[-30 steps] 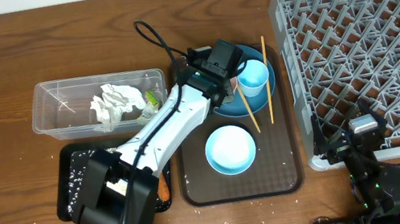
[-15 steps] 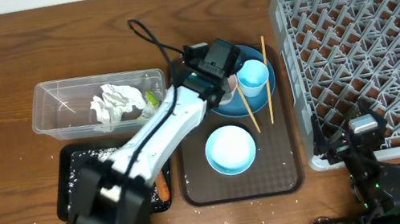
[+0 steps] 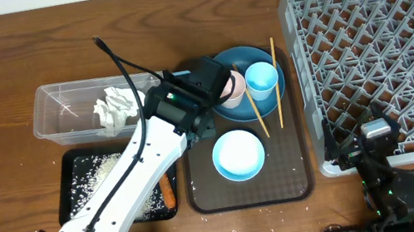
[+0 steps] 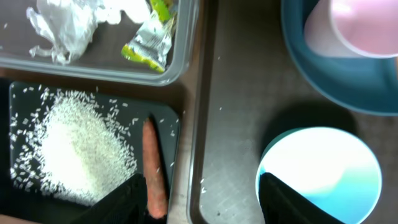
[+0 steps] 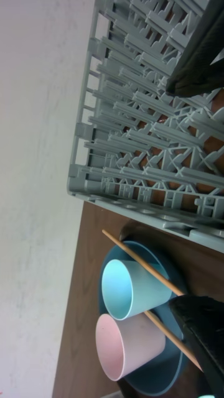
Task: Sort waste into correct bins and load items into the dishwasher rack
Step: 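Lower the left gripper and grasp the pink cup rim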
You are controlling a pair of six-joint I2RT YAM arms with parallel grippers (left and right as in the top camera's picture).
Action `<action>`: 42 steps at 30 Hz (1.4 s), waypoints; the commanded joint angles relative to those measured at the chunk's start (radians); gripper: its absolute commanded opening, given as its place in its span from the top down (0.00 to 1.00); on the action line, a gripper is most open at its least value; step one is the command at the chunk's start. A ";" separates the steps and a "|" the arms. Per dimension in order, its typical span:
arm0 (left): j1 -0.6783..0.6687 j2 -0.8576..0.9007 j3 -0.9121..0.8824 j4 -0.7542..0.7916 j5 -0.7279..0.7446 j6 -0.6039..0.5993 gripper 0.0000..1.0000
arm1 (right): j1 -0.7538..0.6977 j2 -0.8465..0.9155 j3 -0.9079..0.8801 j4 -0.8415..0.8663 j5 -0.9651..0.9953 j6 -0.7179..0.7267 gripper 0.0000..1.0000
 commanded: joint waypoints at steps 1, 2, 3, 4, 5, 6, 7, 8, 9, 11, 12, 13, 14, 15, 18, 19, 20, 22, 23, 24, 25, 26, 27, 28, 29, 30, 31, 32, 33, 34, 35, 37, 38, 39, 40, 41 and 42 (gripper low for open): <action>-0.002 0.008 0.003 -0.011 0.044 0.003 0.41 | 0.005 -0.005 -0.002 -0.003 -0.001 -0.006 0.01; -0.002 0.008 0.002 -0.011 0.069 0.003 0.41 | 0.005 -0.005 -0.002 -0.003 -0.001 -0.006 0.01; -0.002 0.008 0.000 -0.011 0.076 0.003 0.41 | 0.005 -0.005 -0.002 -0.003 -0.001 -0.006 0.01; -0.002 0.008 -0.002 -0.016 0.080 0.003 0.41 | 0.005 -0.005 -0.002 -0.003 -0.001 -0.006 0.01; -0.002 0.008 -0.003 -0.024 0.083 0.003 0.41 | 0.005 -0.005 -0.002 -0.003 -0.001 -0.006 0.01; -0.002 0.008 -0.006 -0.032 0.086 0.003 0.41 | 0.005 -0.005 -0.002 -0.003 -0.001 -0.006 0.01; -0.002 0.008 -0.008 -0.038 0.093 0.003 0.41 | 0.005 -0.005 -0.002 -0.003 -0.001 -0.006 0.01; -0.002 0.008 -0.009 -0.042 0.098 0.003 0.40 | 0.005 -0.005 -0.002 -0.003 -0.001 -0.006 0.01; -0.002 0.008 -0.009 -0.041 0.098 0.004 0.40 | 0.005 -0.005 -0.002 -0.003 -0.001 -0.006 0.01; -0.002 0.008 -0.009 -0.024 0.098 0.004 0.41 | 0.005 -0.005 -0.002 -0.003 -0.001 -0.006 0.01; -0.002 0.008 -0.009 -0.010 0.098 0.003 0.40 | 0.005 -0.005 -0.002 -0.003 -0.001 -0.006 0.01; -0.002 0.008 -0.009 0.006 0.098 0.003 0.40 | 0.005 -0.005 -0.002 -0.003 -0.001 -0.006 0.01; -0.002 0.008 -0.009 0.020 0.101 0.003 0.40 | 0.005 -0.005 -0.002 -0.003 -0.001 -0.006 0.01; -0.002 0.008 -0.009 0.040 0.118 0.003 0.40 | 0.005 -0.005 -0.002 -0.003 -0.001 -0.006 0.01; -0.002 0.008 -0.009 0.094 0.155 0.003 0.40 | 0.005 -0.005 -0.002 -0.003 -0.001 -0.006 0.01; -0.002 0.008 -0.009 0.118 0.162 0.003 0.41 | 0.005 -0.005 -0.002 -0.003 -0.001 -0.006 0.01; -0.002 0.008 -0.009 0.145 0.162 0.003 0.41 | 0.005 -0.005 -0.002 -0.003 -0.001 -0.006 0.01; -0.002 0.013 -0.010 0.213 0.156 0.003 0.41 | 0.005 -0.005 -0.002 -0.003 -0.001 -0.006 0.01; -0.001 0.016 -0.010 0.245 0.155 0.003 0.41 | 0.005 -0.005 -0.002 -0.003 -0.001 -0.006 0.01; 0.000 0.024 -0.010 0.282 0.154 0.003 0.40 | 0.005 -0.005 -0.002 -0.003 -0.001 -0.006 0.01; 0.001 0.031 -0.009 0.319 0.154 0.003 0.40 | 0.005 -0.005 -0.002 -0.003 -0.001 -0.006 0.01; 0.002 0.041 -0.010 0.353 0.154 0.003 0.41 | 0.005 -0.005 -0.002 -0.003 -0.001 -0.006 0.01; 0.003 0.054 -0.010 0.390 0.153 0.003 0.41 | 0.005 -0.005 -0.002 -0.003 -0.001 -0.006 0.01; 0.003 0.066 -0.010 0.419 0.150 0.003 0.41 | 0.005 -0.005 -0.002 -0.003 -0.001 -0.006 0.01; 0.003 0.084 -0.010 0.447 0.145 0.003 0.41 | 0.005 -0.005 -0.002 -0.003 -0.001 -0.006 0.01; 0.005 0.102 -0.009 0.468 0.137 0.003 0.41 | 0.005 -0.005 -0.002 -0.003 -0.001 -0.006 0.01; 0.007 0.124 -0.009 0.488 0.130 0.002 0.41 | 0.005 -0.005 -0.002 -0.003 -0.001 -0.006 0.01; 0.012 0.144 -0.009 0.500 0.122 0.002 0.41 | 0.005 -0.005 -0.002 -0.003 -0.001 -0.006 0.01; 0.017 0.163 -0.009 0.509 0.117 0.002 0.41 | 0.005 -0.005 -0.002 -0.003 -0.001 -0.006 0.01; 0.026 0.185 -0.009 0.515 0.112 0.000 0.41 | 0.005 -0.005 -0.002 -0.003 -0.001 -0.006 0.01; 0.037 0.206 -0.009 0.520 0.113 -0.005 0.41 | 0.005 -0.005 -0.002 -0.003 -0.001 -0.006 0.01; 0.062 0.238 -0.009 0.520 0.119 -0.038 0.41 | 0.005 -0.005 -0.002 -0.003 -0.001 -0.006 0.01; 0.072 0.249 -0.009 0.520 0.130 -0.048 0.41 | 0.005 -0.005 -0.002 -0.003 -0.001 -0.006 0.01; 0.083 0.263 -0.009 0.521 0.146 -0.061 0.41 | 0.005 -0.005 -0.002 -0.003 -0.001 -0.006 0.01; 0.091 0.274 -0.009 0.525 0.161 -0.070 0.41 | 0.005 -0.005 -0.002 -0.003 -0.001 -0.006 0.01; 0.098 0.288 -0.009 0.533 0.182 -0.069 0.42 | 0.005 -0.005 -0.002 -0.003 -0.001 -0.006 0.01; 0.103 0.301 -0.009 0.540 0.201 -0.069 0.43 | 0.005 -0.005 -0.002 -0.003 -0.001 -0.006 0.01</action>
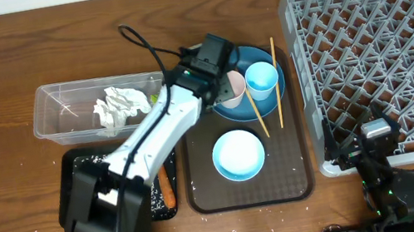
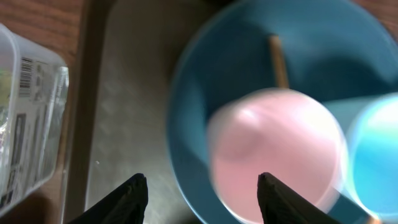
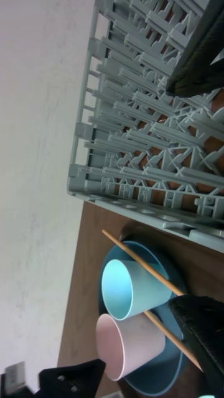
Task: Sort waste into correct bins and load items into the dishwasher rack
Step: 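Lower the left gripper and grasp the pink cup rim, then lift the pink cup and hold it out toward the right gripper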
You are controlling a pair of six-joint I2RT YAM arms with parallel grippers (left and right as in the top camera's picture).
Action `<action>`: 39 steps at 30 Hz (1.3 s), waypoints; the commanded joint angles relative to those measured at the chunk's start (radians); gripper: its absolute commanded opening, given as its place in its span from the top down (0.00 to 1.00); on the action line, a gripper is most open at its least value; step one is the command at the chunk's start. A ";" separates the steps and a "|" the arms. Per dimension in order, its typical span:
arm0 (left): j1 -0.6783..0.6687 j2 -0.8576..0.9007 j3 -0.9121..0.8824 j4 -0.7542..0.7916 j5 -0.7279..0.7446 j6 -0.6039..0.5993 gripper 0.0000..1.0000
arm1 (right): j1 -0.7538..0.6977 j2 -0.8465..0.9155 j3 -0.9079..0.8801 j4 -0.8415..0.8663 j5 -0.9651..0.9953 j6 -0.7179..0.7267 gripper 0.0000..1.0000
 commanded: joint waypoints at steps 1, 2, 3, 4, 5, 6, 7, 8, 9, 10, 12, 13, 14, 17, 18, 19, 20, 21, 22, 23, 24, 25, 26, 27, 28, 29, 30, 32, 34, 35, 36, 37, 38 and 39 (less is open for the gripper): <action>0.022 0.034 -0.004 0.014 0.056 -0.031 0.46 | 0.005 -0.005 -0.002 -0.003 -0.001 -0.006 0.01; 0.025 0.041 -0.004 0.018 0.069 -0.030 0.47 | 0.005 -0.005 -0.002 -0.003 -0.001 -0.006 0.01; 0.026 0.048 -0.004 0.018 0.077 -0.030 0.50 | 0.005 -0.005 -0.002 -0.003 -0.001 -0.006 0.01; 0.027 0.049 -0.004 0.017 0.077 -0.030 0.51 | 0.005 -0.005 -0.002 -0.003 -0.001 -0.006 0.01; 0.027 0.048 -0.004 0.017 0.076 -0.030 0.54 | 0.005 -0.005 -0.002 -0.003 -0.001 -0.006 0.01; 0.027 0.048 -0.004 0.022 0.076 -0.030 0.56 | 0.005 -0.005 -0.002 -0.003 -0.001 -0.006 0.01; 0.027 0.048 -0.003 0.026 0.077 -0.030 0.59 | 0.005 -0.005 -0.002 -0.003 -0.001 -0.006 0.01; 0.027 0.048 -0.003 0.031 0.077 -0.030 0.63 | 0.005 -0.005 -0.002 -0.003 -0.001 -0.006 0.01; 0.027 0.048 -0.003 0.032 0.077 -0.031 0.67 | 0.005 -0.005 -0.002 -0.003 -0.001 -0.006 0.01; 0.027 0.048 -0.003 0.032 0.077 -0.031 0.71 | 0.005 -0.005 -0.002 -0.003 -0.001 -0.006 0.01; 0.026 0.048 -0.004 0.032 0.081 -0.031 0.78 | 0.005 -0.005 -0.002 -0.003 -0.001 -0.006 0.01; 0.026 0.048 -0.004 0.032 0.092 -0.031 0.80 | 0.005 -0.005 -0.002 -0.003 -0.001 -0.006 0.01; 0.026 0.048 -0.004 0.032 0.098 -0.031 0.81 | 0.005 -0.005 -0.002 -0.003 -0.001 -0.006 0.01; 0.026 0.048 -0.004 0.032 0.111 -0.035 0.81 | 0.005 -0.005 -0.002 -0.003 -0.001 -0.006 0.01; 0.026 0.048 -0.004 0.032 0.111 -0.034 0.81 | 0.005 -0.005 -0.002 -0.003 -0.001 -0.006 0.01; 0.026 0.048 -0.004 0.032 0.110 -0.034 0.87 | 0.005 -0.005 -0.002 -0.003 -0.001 -0.006 0.01; 0.027 0.048 -0.004 0.032 0.110 -0.034 0.90 | 0.005 -0.005 -0.002 -0.003 -0.001 -0.006 0.01; 0.031 0.047 -0.003 0.032 0.110 -0.034 0.94 | 0.005 -0.005 -0.002 -0.003 -0.001 -0.006 0.01; 0.035 0.047 -0.003 0.032 0.110 -0.033 0.94 | 0.005 -0.005 -0.002 -0.003 -0.001 -0.006 0.01; 0.042 0.044 -0.002 0.032 0.110 -0.033 0.94 | 0.005 -0.005 -0.002 -0.003 -0.001 -0.006 0.01; 0.052 0.036 0.000 0.032 0.111 -0.033 0.94 | 0.005 -0.005 -0.002 -0.003 -0.001 -0.006 0.01; 0.061 0.027 0.001 0.032 0.111 -0.033 0.94 | 0.005 -0.005 -0.002 -0.003 -0.001 -0.006 0.01; 0.071 0.009 0.002 0.032 0.111 -0.033 0.94 | 0.005 -0.005 -0.002 -0.003 -0.001 -0.006 0.01; 0.081 -0.010 0.002 0.032 0.112 -0.033 0.94 | 0.005 -0.005 -0.002 -0.003 -0.001 -0.006 0.01; 0.092 -0.036 0.002 0.031 0.119 -0.032 0.94 | 0.005 -0.005 -0.002 -0.003 -0.001 -0.006 0.01; 0.101 -0.061 0.002 0.028 0.133 -0.025 0.94 | 0.005 -0.005 -0.002 -0.003 -0.001 -0.006 0.01; 0.110 -0.093 0.002 0.025 0.157 -0.012 0.94 | 0.005 -0.005 -0.002 -0.003 -0.001 -0.006 0.01; 0.126 -0.161 0.002 0.009 0.206 0.021 0.94 | 0.005 -0.005 -0.002 -0.003 -0.001 -0.006 0.01; 0.143 -0.240 0.002 -0.034 0.259 0.049 0.94 | 0.005 -0.005 -0.002 -0.003 -0.001 -0.006 0.01; 0.148 -0.267 0.002 -0.056 0.282 0.067 0.94 | 0.005 -0.005 -0.002 -0.003 -0.001 -0.006 0.01; 0.157 -0.306 0.002 -0.087 0.320 0.106 0.94 | 0.005 -0.005 -0.002 -0.003 -0.001 -0.006 0.01; 0.166 -0.341 0.002 -0.122 0.367 0.158 0.94 | 0.005 -0.005 -0.002 -0.003 -0.001 -0.006 0.01; 0.173 -0.369 0.002 -0.152 0.416 0.203 0.94 | 0.005 -0.005 -0.002 -0.003 -0.001 -0.006 0.01; 0.182 -0.397 0.002 -0.190 0.478 0.250 0.94 | 0.005 -0.005 -0.002 -0.003 -0.001 -0.006 0.01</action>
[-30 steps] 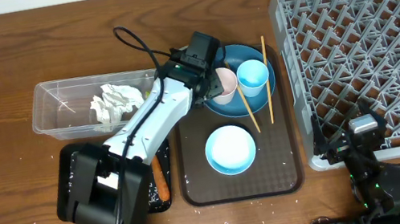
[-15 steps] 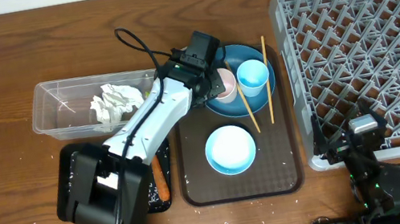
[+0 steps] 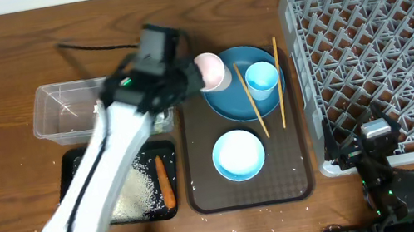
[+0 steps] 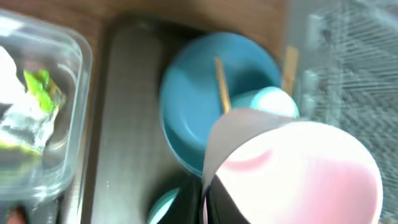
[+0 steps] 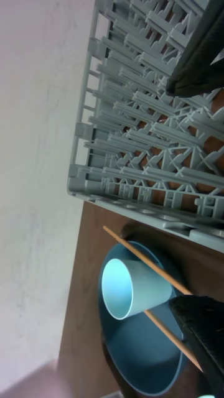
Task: Sort waste into correct bins and load items into the dishwasher rack
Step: 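Lift the pink cup and hold it out toward the right gripper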
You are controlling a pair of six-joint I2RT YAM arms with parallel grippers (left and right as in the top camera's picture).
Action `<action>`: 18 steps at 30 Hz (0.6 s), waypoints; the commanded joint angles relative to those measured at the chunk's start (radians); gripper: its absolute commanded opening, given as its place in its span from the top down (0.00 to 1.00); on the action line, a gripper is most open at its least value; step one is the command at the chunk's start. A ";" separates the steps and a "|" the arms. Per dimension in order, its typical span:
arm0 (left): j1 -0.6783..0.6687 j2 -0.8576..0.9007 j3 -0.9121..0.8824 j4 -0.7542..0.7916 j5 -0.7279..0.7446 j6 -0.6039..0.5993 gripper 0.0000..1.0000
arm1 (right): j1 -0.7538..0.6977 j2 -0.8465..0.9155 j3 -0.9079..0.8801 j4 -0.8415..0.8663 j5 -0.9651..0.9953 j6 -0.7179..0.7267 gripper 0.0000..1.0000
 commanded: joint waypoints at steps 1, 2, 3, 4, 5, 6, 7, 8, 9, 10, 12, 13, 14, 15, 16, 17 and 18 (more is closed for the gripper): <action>0.027 -0.087 0.002 -0.085 0.239 0.192 0.94 | 0.005 -0.005 -0.002 -0.003 -0.001 -0.006 0.01; 0.038 -0.111 0.002 -0.119 0.304 0.229 0.94 | 0.005 -0.005 -0.002 -0.003 -0.001 -0.006 0.01; 0.048 -0.129 0.002 -0.145 0.357 0.256 0.94 | 0.005 -0.005 -0.002 -0.003 -0.001 -0.006 0.01; 0.062 -0.148 0.002 -0.172 0.415 0.279 0.94 | 0.005 -0.005 -0.002 -0.003 -0.001 -0.006 0.01; 0.077 -0.163 0.002 -0.193 0.463 0.295 0.94 | 0.005 -0.005 -0.002 -0.003 -0.001 -0.006 0.01; 0.090 -0.175 0.002 -0.208 0.498 0.301 0.94 | 0.005 -0.005 -0.002 -0.003 -0.001 -0.006 0.01; 0.106 -0.186 0.002 -0.222 0.534 0.307 0.94 | 0.005 -0.005 -0.002 -0.003 -0.001 -0.006 0.01; 0.119 -0.194 0.002 -0.231 0.562 0.314 0.94 | 0.005 -0.005 -0.002 -0.003 -0.001 -0.006 0.01; 0.134 -0.201 0.002 -0.240 0.587 0.317 0.94 | 0.005 -0.005 -0.002 -0.003 -0.002 -0.006 0.01; 0.147 -0.206 0.002 -0.244 0.608 0.320 0.94 | 0.005 -0.005 -0.002 -0.003 -0.002 -0.001 0.01; 0.166 -0.207 0.002 -0.243 0.656 0.331 0.94 | 0.005 -0.005 -0.002 -0.003 -0.016 0.060 0.01; 0.172 -0.204 0.002 -0.240 0.678 0.336 0.94 | 0.005 -0.005 -0.002 -0.002 -0.022 0.113 0.01; 0.180 -0.202 0.002 -0.234 0.691 0.335 0.94 | 0.005 -0.005 -0.002 0.000 -0.026 0.212 0.01; 0.183 -0.200 0.002 -0.227 0.697 0.335 0.94 | 0.005 -0.005 -0.002 0.010 -0.039 0.298 0.01; 0.188 -0.197 0.002 -0.214 0.709 0.336 0.94 | 0.005 -0.005 -0.001 0.019 -0.076 0.364 0.01; 0.192 -0.193 0.002 -0.200 0.719 0.335 0.94 | 0.005 -0.005 -0.001 0.031 -0.143 0.388 0.01; 0.195 -0.191 0.002 -0.186 0.734 0.335 0.94 | 0.005 -0.005 0.005 0.041 -0.224 0.388 0.01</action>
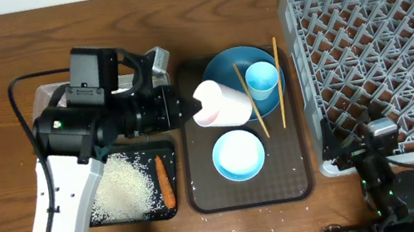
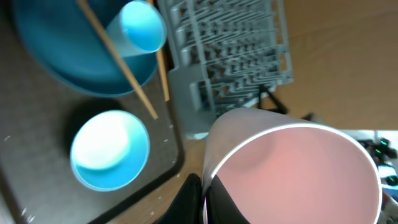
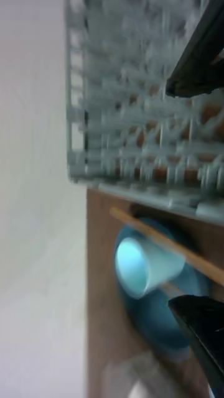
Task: Sort waste into correct bins and load items into the dishwasher rack
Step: 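Lift the pink cup and hold it out toward the right gripper, then grasp the pink cup with the right gripper from the left gripper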
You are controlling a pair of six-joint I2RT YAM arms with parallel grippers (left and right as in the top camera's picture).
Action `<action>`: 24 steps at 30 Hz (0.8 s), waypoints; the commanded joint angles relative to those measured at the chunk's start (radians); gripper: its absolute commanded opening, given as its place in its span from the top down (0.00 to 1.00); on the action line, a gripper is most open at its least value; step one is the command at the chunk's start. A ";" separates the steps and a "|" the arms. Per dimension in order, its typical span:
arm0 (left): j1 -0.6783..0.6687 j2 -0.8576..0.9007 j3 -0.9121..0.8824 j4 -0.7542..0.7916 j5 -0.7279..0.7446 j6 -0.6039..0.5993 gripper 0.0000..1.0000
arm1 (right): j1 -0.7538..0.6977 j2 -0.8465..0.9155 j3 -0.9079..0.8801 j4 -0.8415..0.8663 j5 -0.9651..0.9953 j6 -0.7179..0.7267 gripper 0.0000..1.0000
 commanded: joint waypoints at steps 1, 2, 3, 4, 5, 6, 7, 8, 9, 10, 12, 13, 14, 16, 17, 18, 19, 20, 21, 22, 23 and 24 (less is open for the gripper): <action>0.016 0.008 0.001 0.035 0.118 0.029 0.94 | 0.005 -0.005 0.016 0.021 -0.247 0.174 0.01; 0.019 0.011 0.001 0.049 0.140 0.029 0.94 | 0.005 -0.005 0.032 0.023 -0.305 0.201 0.01; 0.023 0.015 0.001 0.063 0.160 0.029 0.94 | 0.005 -0.005 0.051 0.022 -0.350 0.246 0.01; 0.023 0.018 0.001 0.076 0.173 0.029 0.94 | 0.005 -0.005 0.079 0.022 -0.401 0.314 0.01; 0.024 0.022 0.001 0.090 0.181 0.029 0.94 | 0.005 -0.005 0.111 0.023 -0.455 0.388 0.01; 0.024 0.024 0.001 0.101 0.181 0.029 0.94 | 0.005 -0.003 0.142 0.023 -0.499 0.441 0.01; 0.024 0.025 0.001 0.114 0.181 0.029 0.94 | 0.005 0.001 0.181 0.023 -0.547 0.481 0.01; 0.024 0.025 0.001 0.123 0.182 0.029 0.94 | 0.005 0.008 0.223 0.023 -0.601 0.496 0.01; 0.024 0.025 0.001 0.137 0.193 0.028 0.94 | 0.005 0.019 0.267 0.023 -0.658 0.499 0.01; 0.024 0.025 0.001 0.149 0.212 0.029 0.94 | 0.005 0.034 0.307 0.023 -0.714 0.503 0.01; 0.024 0.025 0.001 0.178 0.282 0.028 0.94 | 0.005 0.097 0.402 0.022 -0.877 0.506 0.01; 0.024 0.025 0.001 0.193 0.319 0.023 0.94 | 0.005 0.134 0.439 0.023 -0.955 0.508 0.01; 0.024 0.025 0.001 0.205 0.343 0.015 0.94 | 0.005 0.184 0.481 0.023 -1.039 0.522 0.01; 0.024 0.026 0.001 0.229 0.357 -0.014 0.94 | 0.005 0.294 0.552 0.023 -1.160 0.573 0.01; 0.024 0.026 0.001 0.237 0.357 -0.023 0.94 | 0.005 0.342 0.578 0.026 -1.200 0.598 0.01; 0.024 0.026 0.001 0.240 0.359 -0.030 0.94 | 0.005 0.397 0.605 0.038 -1.242 0.620 0.01; 0.024 0.026 0.001 0.243 0.364 -0.039 0.94 | 0.005 0.441 0.626 0.058 -1.270 0.634 0.01; 0.024 0.026 0.001 0.243 0.372 -0.049 0.94 | 0.005 0.494 0.644 0.091 -1.305 0.633 0.01; 0.024 0.026 0.001 0.245 0.391 -0.049 0.93 | 0.005 0.534 0.653 0.120 -1.329 0.643 0.01; 0.024 0.026 0.001 0.248 0.418 -0.050 0.94 | 0.005 0.565 0.657 0.147 -1.343 0.657 0.01; 0.024 0.026 0.001 0.252 0.443 -0.049 0.94 | 0.005 0.592 0.658 0.175 -1.344 0.671 0.01; 0.024 0.026 0.001 0.257 0.467 -0.050 0.94 | 0.005 0.621 0.658 0.205 -1.344 0.677 0.01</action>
